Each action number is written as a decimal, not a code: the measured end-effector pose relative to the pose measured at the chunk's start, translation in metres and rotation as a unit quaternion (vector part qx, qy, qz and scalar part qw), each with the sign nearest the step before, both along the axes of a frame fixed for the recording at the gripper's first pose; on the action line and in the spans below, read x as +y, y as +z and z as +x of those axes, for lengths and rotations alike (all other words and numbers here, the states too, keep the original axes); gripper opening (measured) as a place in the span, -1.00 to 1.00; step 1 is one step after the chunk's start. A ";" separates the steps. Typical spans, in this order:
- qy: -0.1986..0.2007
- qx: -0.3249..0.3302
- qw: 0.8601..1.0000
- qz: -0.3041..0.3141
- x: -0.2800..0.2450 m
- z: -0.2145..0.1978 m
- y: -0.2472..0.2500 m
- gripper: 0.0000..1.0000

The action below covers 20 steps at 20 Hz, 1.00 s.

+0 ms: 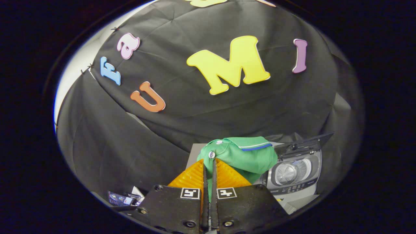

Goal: Put the clothes into the washing machine and then close the washing machine lid.

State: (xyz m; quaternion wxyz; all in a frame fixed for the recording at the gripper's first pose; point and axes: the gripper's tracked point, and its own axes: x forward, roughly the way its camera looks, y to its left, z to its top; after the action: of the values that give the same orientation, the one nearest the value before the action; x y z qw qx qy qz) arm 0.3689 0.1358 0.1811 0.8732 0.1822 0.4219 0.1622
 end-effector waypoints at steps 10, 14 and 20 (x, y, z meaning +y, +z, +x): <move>-0.076 -0.020 0.996 -0.032 -0.101 -0.033 0.008 -0.88; -0.088 -0.021 0.996 -0.022 -0.131 -0.032 -0.006 -0.88; -0.068 0.006 0.998 -0.016 -0.183 -0.032 -0.073 -0.88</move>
State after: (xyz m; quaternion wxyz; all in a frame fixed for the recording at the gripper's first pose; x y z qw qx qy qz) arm 0.3369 -0.0475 0.1086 0.8825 0.1975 0.4161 0.0948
